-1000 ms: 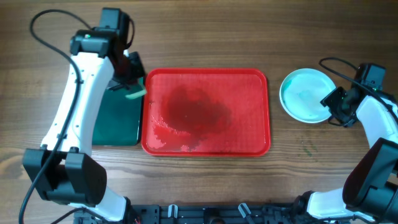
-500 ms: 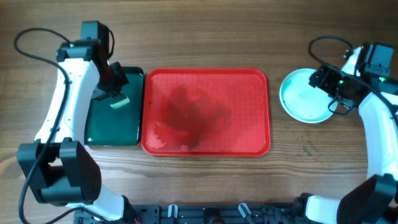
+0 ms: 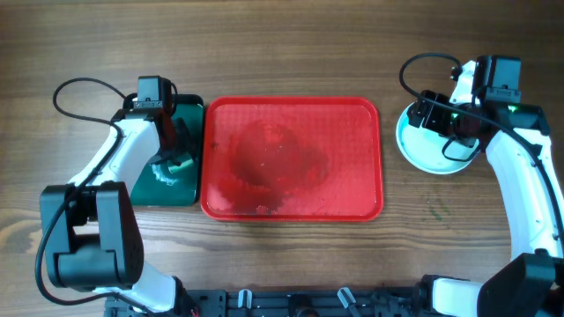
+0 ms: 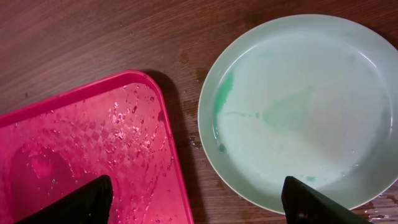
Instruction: Clean dirty plates on tray and stack at the side
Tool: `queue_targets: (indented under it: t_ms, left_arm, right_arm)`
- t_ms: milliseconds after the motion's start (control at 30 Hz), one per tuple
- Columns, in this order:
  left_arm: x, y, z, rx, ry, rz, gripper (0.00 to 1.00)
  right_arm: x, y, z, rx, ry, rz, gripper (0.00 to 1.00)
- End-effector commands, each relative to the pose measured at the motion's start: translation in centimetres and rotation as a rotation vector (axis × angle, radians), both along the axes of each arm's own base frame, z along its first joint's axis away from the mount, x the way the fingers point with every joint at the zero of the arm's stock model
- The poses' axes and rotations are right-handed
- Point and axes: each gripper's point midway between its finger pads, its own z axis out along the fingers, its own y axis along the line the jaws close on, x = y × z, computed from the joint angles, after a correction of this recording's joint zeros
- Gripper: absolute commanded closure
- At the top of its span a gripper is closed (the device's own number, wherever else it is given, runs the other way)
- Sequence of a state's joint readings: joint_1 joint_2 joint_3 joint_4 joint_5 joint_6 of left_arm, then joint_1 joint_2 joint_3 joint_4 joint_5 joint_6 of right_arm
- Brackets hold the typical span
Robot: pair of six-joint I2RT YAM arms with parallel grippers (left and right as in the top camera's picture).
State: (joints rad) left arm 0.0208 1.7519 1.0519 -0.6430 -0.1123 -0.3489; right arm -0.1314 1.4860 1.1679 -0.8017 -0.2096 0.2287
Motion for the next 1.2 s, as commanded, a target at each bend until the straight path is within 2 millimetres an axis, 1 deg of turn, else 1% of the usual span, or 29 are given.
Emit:
queue_targets:
  t_ms: [0, 100, 167, 200, 267, 300, 333, 400, 433, 500, 567, 600, 633, 667, 700, 767, 867, 933, 1000, 1033, 1067, 1167]
  left_arm:
    - [0.4, 0.5, 0.9, 0.021, -0.017, 0.004, 0.23]
    - [0.9, 0.5, 3.2, 0.022, -0.037, 0.004, 0.20]
    - [1.1, 0.5, 5.3, 0.022, -0.065, 0.003, 0.20]
    - [1.3, 0.4, 7.2, 0.022, -0.094, 0.001, 0.20]
    - [1.4, 0.0, 9.8, 0.019, -0.144, -0.008, 0.18]
    - [1.3, -0.3, 11.5, 0.018, -0.183, -0.015, 0.14]
    - [1.3, -0.4, 12.2, 0.018, -0.204, -0.018, 0.00]
    - [0.7, -0.7, 13.9, 0.018, -0.244, -0.026, 0.00]
    - [0.6, -0.7, 14.4, 0.018, -0.255, -0.027, 0.00]
    - [0.5, -0.7, 14.9, 0.018, -0.270, -0.027, 0.00]
    - [0.5, -0.7, 14.9, 0.018, -0.271, -0.027, 0.00]
    - [0.5, -0.7, 14.9, 0.018, -0.270, -0.027, 0.00]
    - [0.5, -0.7, 14.9, 0.018, -0.270, -0.027, 0.00]
    - [0.5, -0.7, 14.9, 0.018, -0.270, -0.027, 0.00]
    - [0.5, -0.7, 14.9, 0.018, -0.270, -0.027, 0.00]
    - [0.5, -0.7, 14.9, 0.018, -0.269, -0.027, 0.00]
    - [0.5, -0.7, 14.9, 0.018, -0.270, -0.027, 0.00]
    - [0.5, -0.7, 14.9, 0.018, -0.270, -0.027, 0.00]
    - [0.5, -0.7, 14.9, 0.018, -0.269, -0.027, 0.00]
    - [0.5, -0.7, 14.9, 0.018, -0.270, -0.027, 0.00]
    - [0.5, -0.7, 14.9, 0.018, -0.270, -0.027, 0.00]
    - [0.5, -0.7, 14.9, 0.018, -0.270, -0.027, 0.00]
  right_arm:
    - [0.4, 0.4, 0.8, 0.001, -0.028, 0.033, 0.12]
    - [0.4, 0.4, 0.8, -0.002, -0.030, 0.040, 0.12]
    - [0.4, 0.4, 0.9, -0.003, -0.033, 0.040, 0.12]
    - [0.4, 0.4, 1.1, -0.004, -0.038, 0.040, 0.12]
    - [0.4, 0.4, 1.7, -0.006, -0.052, 0.040, 0.12]
    - [0.4, 0.4, 2.4, -0.008, -0.069, 0.040, 0.12]
    - [0.4, 0.4, 3.0, -0.010, -0.082, 0.039, 0.12]
    - [0.1, 0.4, 5.2, -0.018, -0.135, 0.040, 0.12]
    - [-0.1, 0.5, 6.3, -0.022, -0.159, 0.040, 0.12]
    - [-0.7, 0.5, 8.6, -0.038, -0.214, 0.052, 0.12]
    - [-1.7, 0.7, 11.2, -0.047, -0.279, 0.051, 0.09]
    - [-2.1, 0.7, 12.1, -0.051, -0.303, 0.051, 0.08]
    - [-2.6, 0.8, 13.2, -0.056, -0.335, 0.051, 0.06]
    - [-3.2, 0.9, 14.2, -0.061, -0.368, 0.051, 0.00]
    - [-3.8, 0.9, 15.1, -0.065, -0.396, 0.050, 0.00]
    - [-5.8, 1.2, 17.1, -0.069, -0.455, 0.047, 0.00]
    - [-8.6, 2.4, 18.7, 0.005, -0.494, 0.033, 0.00]
    - [-10.3, 3.2, 19.6, 0.104, -0.503, -0.035, 0.00]
    - [-11.5, 3.3, 20.4, 0.178, -0.514, -0.119, 0.00]
    - [-11.9, 3.1, 20.5, 0.164, -0.522, -0.121, 0.00]
    - [-12.1, 2.5, 20.6, 0.127, -0.537, -0.142, 0.00]
    - [-12.1, 1.1, 21.3, 0.052, -0.580, -0.181, 0.00]
